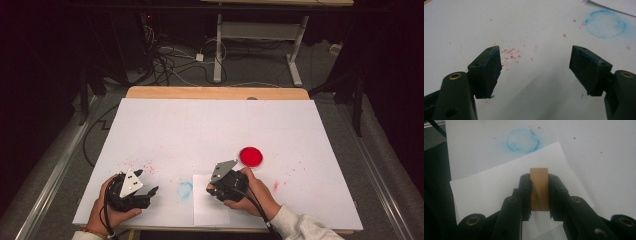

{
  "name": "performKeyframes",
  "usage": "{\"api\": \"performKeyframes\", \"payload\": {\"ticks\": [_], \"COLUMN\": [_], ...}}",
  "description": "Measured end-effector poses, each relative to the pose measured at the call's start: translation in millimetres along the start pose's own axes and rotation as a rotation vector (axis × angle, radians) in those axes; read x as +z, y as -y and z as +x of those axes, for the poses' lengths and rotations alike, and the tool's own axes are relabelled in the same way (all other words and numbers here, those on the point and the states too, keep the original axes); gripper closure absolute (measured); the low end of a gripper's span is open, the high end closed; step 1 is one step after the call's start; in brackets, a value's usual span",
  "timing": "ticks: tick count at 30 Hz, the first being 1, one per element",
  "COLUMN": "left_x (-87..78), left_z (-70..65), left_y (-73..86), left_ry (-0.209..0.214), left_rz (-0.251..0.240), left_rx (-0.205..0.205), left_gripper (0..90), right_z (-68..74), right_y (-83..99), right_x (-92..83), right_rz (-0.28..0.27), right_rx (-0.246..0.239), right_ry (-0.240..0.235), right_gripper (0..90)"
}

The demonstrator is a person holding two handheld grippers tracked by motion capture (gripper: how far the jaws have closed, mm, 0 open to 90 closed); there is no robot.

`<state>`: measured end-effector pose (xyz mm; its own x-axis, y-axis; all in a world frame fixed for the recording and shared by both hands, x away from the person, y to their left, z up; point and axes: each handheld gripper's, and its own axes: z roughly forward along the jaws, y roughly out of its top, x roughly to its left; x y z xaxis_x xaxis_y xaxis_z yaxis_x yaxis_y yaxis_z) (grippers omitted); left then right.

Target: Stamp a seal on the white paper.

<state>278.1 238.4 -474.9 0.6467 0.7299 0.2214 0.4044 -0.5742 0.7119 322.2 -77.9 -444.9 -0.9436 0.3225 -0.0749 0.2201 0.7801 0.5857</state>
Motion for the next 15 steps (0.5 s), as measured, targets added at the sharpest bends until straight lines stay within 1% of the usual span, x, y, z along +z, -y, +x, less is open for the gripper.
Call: {"api": "performKeyframes", "payload": {"ticks": [8, 9, 10, 11, 15], "left_x": [0.2, 0.3, 0.4, 0.4, 0.8], "left_z": [-0.3, -0.2, -0.2, -0.1, -0.3], "left_y": [-0.4, -0.4, -0.4, -0.4, -0.2], "left_ry": [0.002, 0.002, 0.002, 0.002, 0.002], "left_rz": [-0.002, -0.002, -0.002, -0.001, 0.001], "left_rx": [0.000, 0.000, -0.001, -0.001, 0.000], "left_gripper": [24.8, 24.8, 24.8, 24.8, 24.8], "right_z": [-3.2, -3.6, -4.3, -4.6, -2.6], "right_y": [5.6, 6.0, 6.3, 5.8, 3.0], "right_x": [15.5, 16.9, 17.7, 17.4, 19.3], "right_rz": [0.061, 0.068, 0.063, 0.071, 0.093], "right_rx": [0.012, 0.004, 0.010, 0.016, 0.000], "right_ry": [-0.015, -0.013, -0.018, -0.021, -0.013], "right_gripper": [75.4, 75.4, 75.5, 75.5, 75.7]}}
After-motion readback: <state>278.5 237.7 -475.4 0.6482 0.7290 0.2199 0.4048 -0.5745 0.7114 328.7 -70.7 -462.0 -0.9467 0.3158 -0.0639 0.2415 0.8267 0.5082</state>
